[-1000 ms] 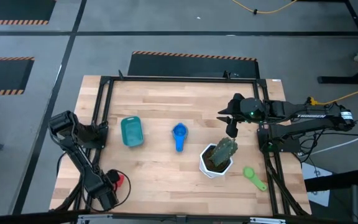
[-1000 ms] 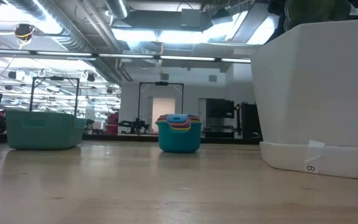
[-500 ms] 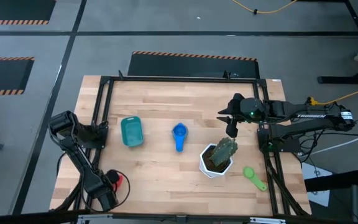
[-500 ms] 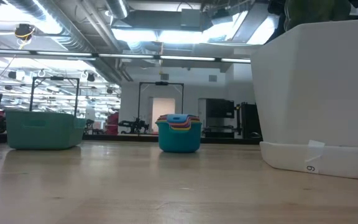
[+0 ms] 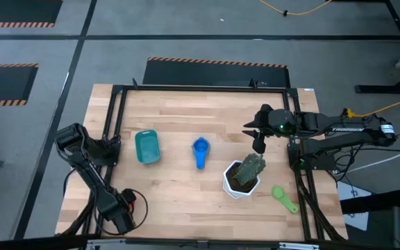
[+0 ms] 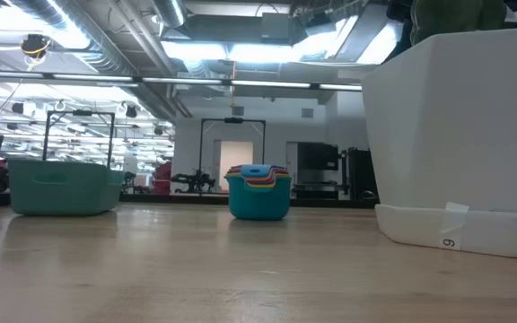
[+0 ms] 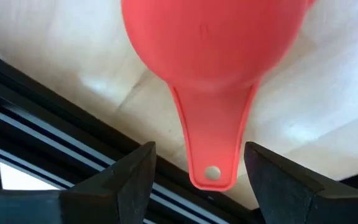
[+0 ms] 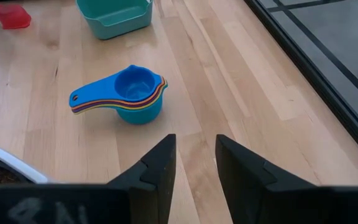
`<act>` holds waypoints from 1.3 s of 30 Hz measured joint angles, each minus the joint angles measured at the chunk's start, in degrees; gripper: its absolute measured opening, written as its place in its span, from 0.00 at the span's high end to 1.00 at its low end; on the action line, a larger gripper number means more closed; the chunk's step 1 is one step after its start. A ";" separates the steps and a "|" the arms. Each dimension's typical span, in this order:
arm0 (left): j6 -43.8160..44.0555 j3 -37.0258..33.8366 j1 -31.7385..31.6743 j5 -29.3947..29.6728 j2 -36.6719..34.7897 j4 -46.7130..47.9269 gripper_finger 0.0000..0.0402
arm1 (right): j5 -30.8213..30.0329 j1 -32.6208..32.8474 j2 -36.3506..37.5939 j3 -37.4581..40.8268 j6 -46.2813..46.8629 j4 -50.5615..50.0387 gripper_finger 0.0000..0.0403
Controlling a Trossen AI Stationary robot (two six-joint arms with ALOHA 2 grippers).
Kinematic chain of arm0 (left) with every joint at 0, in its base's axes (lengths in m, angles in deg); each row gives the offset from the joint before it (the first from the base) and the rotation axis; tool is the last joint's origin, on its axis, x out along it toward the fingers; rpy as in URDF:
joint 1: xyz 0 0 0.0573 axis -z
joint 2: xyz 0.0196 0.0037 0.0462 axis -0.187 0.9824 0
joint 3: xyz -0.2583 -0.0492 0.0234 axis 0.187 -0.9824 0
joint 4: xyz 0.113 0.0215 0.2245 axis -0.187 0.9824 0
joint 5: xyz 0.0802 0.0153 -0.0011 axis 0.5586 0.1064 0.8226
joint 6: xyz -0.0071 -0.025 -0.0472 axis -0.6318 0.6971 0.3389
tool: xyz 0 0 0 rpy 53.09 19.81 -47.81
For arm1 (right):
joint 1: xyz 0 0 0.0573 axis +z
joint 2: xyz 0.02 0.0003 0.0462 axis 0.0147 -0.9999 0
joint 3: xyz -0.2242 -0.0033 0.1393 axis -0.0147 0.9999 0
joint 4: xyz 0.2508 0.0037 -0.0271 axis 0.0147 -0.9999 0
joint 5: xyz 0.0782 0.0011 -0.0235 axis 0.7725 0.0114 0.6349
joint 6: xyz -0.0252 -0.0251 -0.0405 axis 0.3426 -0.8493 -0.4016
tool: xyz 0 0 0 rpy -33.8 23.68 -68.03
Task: Nest measuring cups in basket
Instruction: Stack the red measuring cup on top of the blue measuring cup
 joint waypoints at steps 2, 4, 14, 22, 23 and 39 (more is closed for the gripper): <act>-0.11 0.00 0.10 -0.12 0.00 -0.52 0.41 | 0.00 0.00 0.00 0.02 0.17 -0.01 0.71; 0.01 0.00 0.55 -0.14 0.00 -1.41 0.41 | 0.00 -0.01 0.00 0.02 0.17 0.00 0.71; 1.73 0.07 2.88 2.64 -0.13 -5.14 0.40 | -0.02 0.00 0.00 0.02 0.21 0.01 0.71; 3.83 0.07 2.76 2.17 -0.11 -5.23 0.40 | 1.41 0.00 0.00 0.01 0.13 0.00 0.71; 4.42 0.07 2.59 2.19 -0.11 -5.22 0.40 | 1.44 0.00 0.00 0.00 0.13 -0.01 0.71; 6.54 0.22 1.77 -0.22 -0.07 -1.64 0.40 | 1.44 0.00 0.00 0.00 -0.07 -0.01 0.71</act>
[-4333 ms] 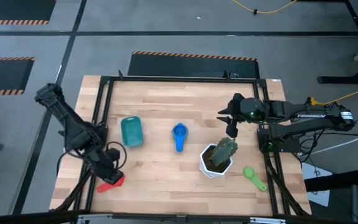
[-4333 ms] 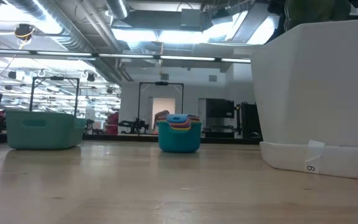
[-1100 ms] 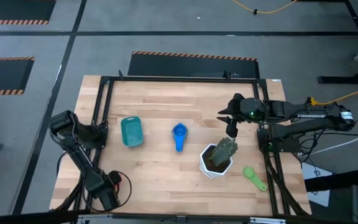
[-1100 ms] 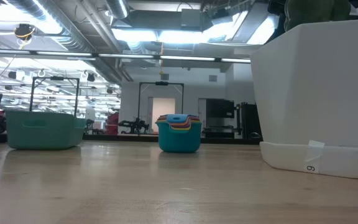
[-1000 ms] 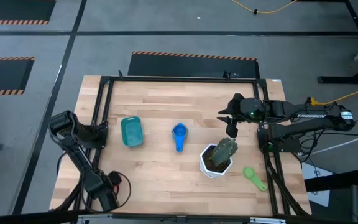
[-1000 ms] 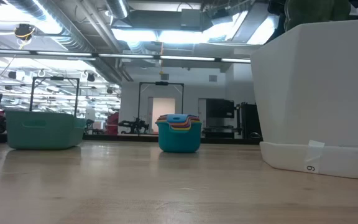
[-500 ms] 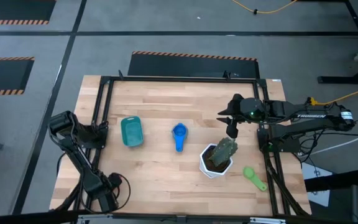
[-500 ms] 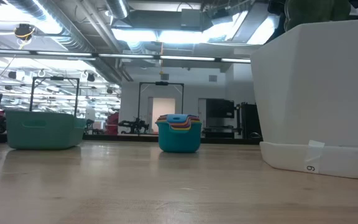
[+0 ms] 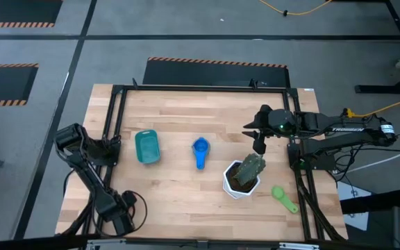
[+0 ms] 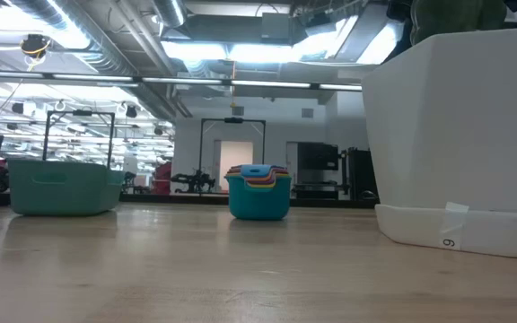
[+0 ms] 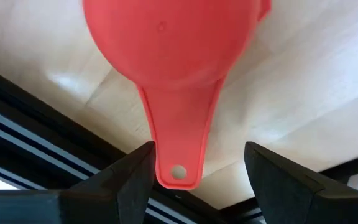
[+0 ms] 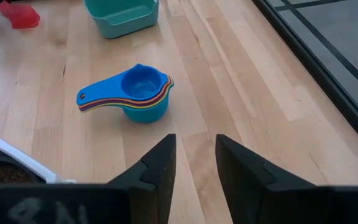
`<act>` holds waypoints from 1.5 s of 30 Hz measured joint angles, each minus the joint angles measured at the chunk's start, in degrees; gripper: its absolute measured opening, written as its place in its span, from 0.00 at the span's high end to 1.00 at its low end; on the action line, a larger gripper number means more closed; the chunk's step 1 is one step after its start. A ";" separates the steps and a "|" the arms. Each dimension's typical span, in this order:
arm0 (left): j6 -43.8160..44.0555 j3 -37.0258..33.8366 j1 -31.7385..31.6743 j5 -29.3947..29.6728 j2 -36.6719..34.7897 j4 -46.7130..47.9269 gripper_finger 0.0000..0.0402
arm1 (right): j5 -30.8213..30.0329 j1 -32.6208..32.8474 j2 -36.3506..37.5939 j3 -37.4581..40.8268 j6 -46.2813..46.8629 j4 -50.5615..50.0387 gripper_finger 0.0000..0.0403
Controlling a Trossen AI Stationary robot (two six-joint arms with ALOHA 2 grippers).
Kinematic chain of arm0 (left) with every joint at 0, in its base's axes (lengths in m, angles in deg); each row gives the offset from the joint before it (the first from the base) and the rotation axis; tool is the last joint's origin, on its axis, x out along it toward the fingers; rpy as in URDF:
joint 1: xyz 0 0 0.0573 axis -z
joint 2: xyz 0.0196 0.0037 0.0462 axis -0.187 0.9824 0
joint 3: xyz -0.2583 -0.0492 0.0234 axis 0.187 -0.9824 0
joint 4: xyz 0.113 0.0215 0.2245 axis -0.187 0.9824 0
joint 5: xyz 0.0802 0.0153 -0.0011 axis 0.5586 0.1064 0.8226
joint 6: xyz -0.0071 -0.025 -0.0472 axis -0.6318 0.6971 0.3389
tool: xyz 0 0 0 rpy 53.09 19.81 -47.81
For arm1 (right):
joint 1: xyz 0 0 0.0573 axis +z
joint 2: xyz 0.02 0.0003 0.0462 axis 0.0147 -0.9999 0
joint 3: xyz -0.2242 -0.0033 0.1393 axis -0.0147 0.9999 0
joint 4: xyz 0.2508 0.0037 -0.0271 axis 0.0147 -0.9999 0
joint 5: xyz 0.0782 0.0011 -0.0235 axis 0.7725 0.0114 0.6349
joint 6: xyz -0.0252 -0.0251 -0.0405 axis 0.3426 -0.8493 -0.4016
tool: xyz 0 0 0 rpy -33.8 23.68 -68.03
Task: Nest measuring cups in basket
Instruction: Stack the red measuring cup on top of the blue measuring cup
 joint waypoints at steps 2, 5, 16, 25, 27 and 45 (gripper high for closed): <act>0.03 0.00 -0.37 -0.19 0.02 0.33 0.40 | 0.00 0.00 0.00 0.01 -0.02 0.02 0.71; -0.20 0.05 -0.38 -0.65 0.02 0.80 0.40 | 0.00 0.00 0.00 -0.01 -0.02 0.00 0.71; -0.62 0.25 -0.65 -4.93 0.04 4.89 0.41 | 0.52 -0.02 0.00 -0.07 0.07 -0.71 0.71; -0.58 4.60 -0.83 -0.15 0.04 4.46 0.41 | 0.98 -0.02 0.00 -0.07 -0.02 -0.62 0.71; -0.62 6.02 -0.77 1.62 0.04 5.37 0.41 | 0.98 -0.02 0.00 -0.07 -0.02 -0.62 0.71; -13.78 12.43 -1.24 11.23 0.52 17.87 0.40 | 0.96 -0.01 -0.04 -0.05 -0.02 -0.53 0.71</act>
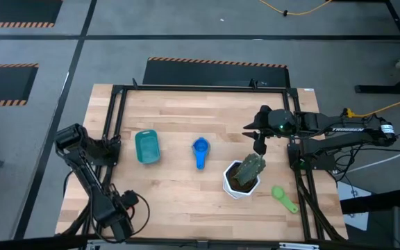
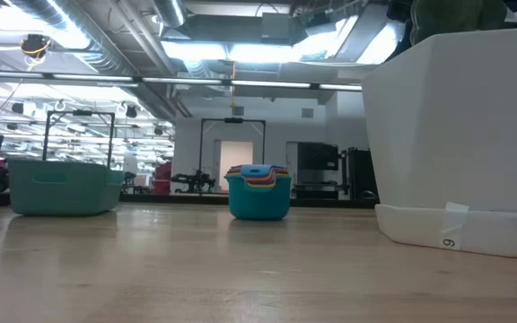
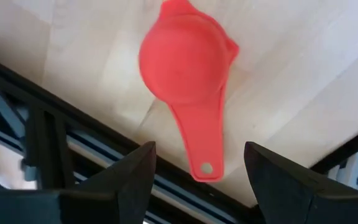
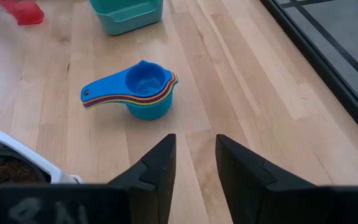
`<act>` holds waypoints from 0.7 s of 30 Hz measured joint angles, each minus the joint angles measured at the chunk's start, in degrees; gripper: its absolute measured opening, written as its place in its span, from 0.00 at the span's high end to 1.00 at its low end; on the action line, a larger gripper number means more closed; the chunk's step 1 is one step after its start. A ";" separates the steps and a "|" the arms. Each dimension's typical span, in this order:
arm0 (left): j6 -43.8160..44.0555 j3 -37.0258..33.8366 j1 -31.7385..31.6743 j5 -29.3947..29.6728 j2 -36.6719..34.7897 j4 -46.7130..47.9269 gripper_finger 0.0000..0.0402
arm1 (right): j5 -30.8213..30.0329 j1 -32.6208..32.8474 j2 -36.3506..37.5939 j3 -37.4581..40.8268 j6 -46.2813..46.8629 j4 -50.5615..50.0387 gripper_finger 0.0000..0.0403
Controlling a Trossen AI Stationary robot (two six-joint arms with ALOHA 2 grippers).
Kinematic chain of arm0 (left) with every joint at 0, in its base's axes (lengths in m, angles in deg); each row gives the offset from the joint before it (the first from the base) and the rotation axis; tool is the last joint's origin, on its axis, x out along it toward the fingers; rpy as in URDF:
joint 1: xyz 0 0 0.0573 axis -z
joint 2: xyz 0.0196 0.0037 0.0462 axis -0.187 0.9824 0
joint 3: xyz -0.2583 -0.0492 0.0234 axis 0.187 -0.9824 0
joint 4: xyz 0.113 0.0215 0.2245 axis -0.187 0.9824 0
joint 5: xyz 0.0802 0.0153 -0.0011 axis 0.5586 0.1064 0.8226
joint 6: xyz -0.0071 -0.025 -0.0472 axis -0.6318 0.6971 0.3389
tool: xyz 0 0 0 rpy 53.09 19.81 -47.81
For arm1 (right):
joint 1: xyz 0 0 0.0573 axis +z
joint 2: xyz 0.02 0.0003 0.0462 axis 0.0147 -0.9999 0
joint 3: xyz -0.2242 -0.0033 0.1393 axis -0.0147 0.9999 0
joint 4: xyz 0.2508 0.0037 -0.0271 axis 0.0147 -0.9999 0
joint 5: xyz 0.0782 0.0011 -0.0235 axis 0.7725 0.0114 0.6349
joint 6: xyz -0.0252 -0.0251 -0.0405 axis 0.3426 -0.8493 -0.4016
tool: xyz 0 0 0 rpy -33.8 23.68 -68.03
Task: Nest measuring cups in basket
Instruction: Stack the red measuring cup on top of the blue measuring cup
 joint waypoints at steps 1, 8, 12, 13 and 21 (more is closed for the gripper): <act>0.62 0.00 0.08 0.01 0.00 -0.49 0.40 | 0.00 0.01 0.00 0.02 0.00 0.00 0.71; 1.36 0.06 1.60 -0.37 1.28 -2.14 0.40 | 0.00 0.01 0.00 0.07 0.00 -0.02 0.71; 0.99 0.04 2.11 -3.30 4.41 -2.35 0.40 | 0.00 -0.01 0.00 0.07 0.00 -0.07 0.71; 0.83 0.03 2.34 -3.55 5.32 -2.76 0.40 | 0.00 -0.01 0.00 0.07 0.00 -0.07 0.71; -0.51 -0.01 3.30 -4.22 8.36 -3.39 0.40 | 0.00 -0.01 0.00 0.07 0.17 -0.09 0.71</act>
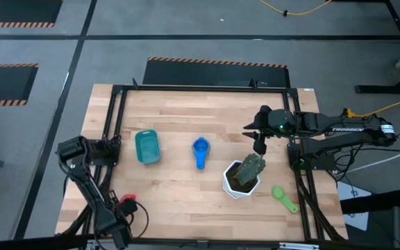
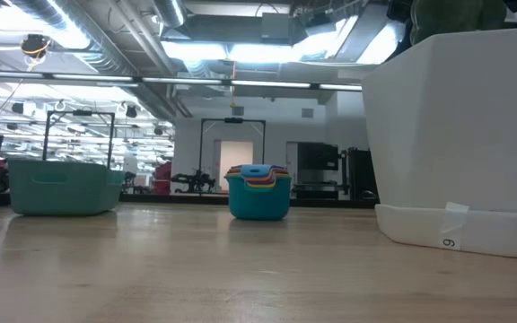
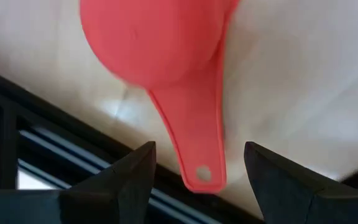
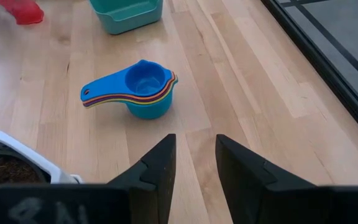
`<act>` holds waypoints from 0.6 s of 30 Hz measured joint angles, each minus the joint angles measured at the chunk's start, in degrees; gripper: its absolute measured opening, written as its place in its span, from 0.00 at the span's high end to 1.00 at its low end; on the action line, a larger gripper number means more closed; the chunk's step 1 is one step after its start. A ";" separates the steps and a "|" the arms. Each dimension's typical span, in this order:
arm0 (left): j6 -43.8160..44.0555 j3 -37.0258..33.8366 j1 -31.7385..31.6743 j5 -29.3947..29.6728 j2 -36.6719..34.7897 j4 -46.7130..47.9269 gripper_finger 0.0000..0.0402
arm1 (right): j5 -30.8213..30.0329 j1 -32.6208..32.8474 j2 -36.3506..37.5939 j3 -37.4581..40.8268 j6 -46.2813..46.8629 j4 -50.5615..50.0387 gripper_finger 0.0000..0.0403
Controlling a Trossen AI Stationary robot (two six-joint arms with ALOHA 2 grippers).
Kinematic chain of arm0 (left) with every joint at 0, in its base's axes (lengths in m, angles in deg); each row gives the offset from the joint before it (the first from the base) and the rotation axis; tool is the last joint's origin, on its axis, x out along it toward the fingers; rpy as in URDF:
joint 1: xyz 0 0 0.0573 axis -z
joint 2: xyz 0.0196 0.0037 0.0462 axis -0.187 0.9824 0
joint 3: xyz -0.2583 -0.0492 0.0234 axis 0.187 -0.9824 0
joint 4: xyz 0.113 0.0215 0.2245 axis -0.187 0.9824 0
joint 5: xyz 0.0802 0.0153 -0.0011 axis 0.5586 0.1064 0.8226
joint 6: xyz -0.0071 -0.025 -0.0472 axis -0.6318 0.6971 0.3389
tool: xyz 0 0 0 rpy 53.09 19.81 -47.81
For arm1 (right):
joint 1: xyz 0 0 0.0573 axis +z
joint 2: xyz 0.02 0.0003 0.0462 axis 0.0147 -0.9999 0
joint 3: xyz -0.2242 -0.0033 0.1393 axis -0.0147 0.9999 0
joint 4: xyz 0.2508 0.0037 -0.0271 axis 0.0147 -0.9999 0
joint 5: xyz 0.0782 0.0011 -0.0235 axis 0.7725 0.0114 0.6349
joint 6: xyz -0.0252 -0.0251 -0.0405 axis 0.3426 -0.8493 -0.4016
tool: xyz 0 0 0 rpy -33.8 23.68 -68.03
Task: Nest measuring cups in basket
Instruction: Stack the red measuring cup on top of the blue measuring cup
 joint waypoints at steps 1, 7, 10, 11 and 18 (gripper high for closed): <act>0.20 0.01 0.05 -0.58 -0.01 0.11 0.40 | 0.00 0.00 0.00 0.00 0.00 0.00 0.71; 4.96 0.01 1.47 -1.41 -0.01 0.16 0.40 | 0.00 0.00 0.00 0.00 -0.11 -0.01 0.71; 6.32 0.01 1.82 -1.45 -0.01 0.14 0.40 | 0.00 0.00 0.00 0.00 -0.13 0.00 0.71; 6.42 0.01 2.03 -1.25 -0.01 0.13 0.40 | 0.00 0.02 0.00 0.00 -0.13 0.00 0.71; 6.13 -0.96 2.19 -1.21 -0.01 -0.29 0.40 | 0.00 0.02 0.00 0.00 -0.15 -0.02 0.71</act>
